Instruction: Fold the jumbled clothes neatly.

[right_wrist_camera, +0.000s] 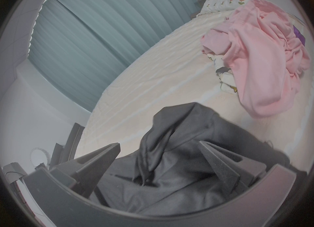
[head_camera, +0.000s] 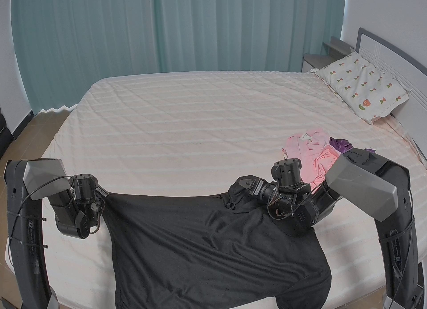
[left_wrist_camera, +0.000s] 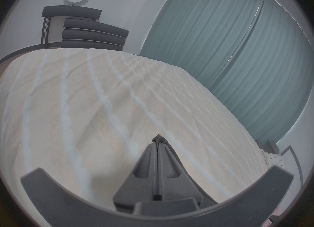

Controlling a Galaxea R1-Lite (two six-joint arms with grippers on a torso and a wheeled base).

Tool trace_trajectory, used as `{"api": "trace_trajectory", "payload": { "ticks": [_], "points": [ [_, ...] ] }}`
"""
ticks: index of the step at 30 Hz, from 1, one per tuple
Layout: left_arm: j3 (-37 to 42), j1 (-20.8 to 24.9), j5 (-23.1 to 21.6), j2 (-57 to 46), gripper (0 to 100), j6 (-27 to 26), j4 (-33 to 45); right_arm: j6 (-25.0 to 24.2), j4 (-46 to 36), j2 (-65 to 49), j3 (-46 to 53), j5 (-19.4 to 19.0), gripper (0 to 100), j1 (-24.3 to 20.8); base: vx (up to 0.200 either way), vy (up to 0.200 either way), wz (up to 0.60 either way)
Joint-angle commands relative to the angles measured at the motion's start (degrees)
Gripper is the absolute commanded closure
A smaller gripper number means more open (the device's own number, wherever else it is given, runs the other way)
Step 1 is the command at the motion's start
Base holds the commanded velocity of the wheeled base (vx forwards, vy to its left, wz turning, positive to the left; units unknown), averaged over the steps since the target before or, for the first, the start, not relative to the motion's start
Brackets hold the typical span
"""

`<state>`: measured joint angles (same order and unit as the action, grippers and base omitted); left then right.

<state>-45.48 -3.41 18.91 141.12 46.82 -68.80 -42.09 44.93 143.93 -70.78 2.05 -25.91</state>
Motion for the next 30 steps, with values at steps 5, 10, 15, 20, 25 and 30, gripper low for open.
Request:
{"api": "trace_trajectory", "payload": {
  "ticks": [5,10,15,20,25,30],
  "points": [
    [0.13,0.07,-0.01,0.65,100,0.02,-0.1,6.41,-3.19,5.13,-7.53,0.59,0,3.05,0.0,0.0,0.0],
    [0.13,0.16,-0.01,0.74,100,0.02,-0.1,10.37,-1.96,4.86,-7.88,0.5,0,4.64,0.0,0.0,0.0],
    [0.13,0.16,-0.01,0.83,100,0.02,-0.1,12.56,-2.66,5.66,-9.03,-1.43,0,6.48,0.0,0.0,0.0],
    [0.13,0.16,-0.01,1.09,100,-0.07,-0.1,13.09,-2.83,6.36,-8.76,-4.86,0,6.57,0.0,0.0,0.0],
    [0.13,0.16,-0.01,1.09,100,-0.07,-0.1,15.11,-3.54,7.15,-8.94,-5.48,0,7.62,0.0,0.0,0.0],
    [0.22,0.16,-0.01,1.09,100,-0.07,-0.1,15.2,-3.54,7.94,-10.08,-6.97,0,8.06,0.0,0.0,0.0]
  ]
}}
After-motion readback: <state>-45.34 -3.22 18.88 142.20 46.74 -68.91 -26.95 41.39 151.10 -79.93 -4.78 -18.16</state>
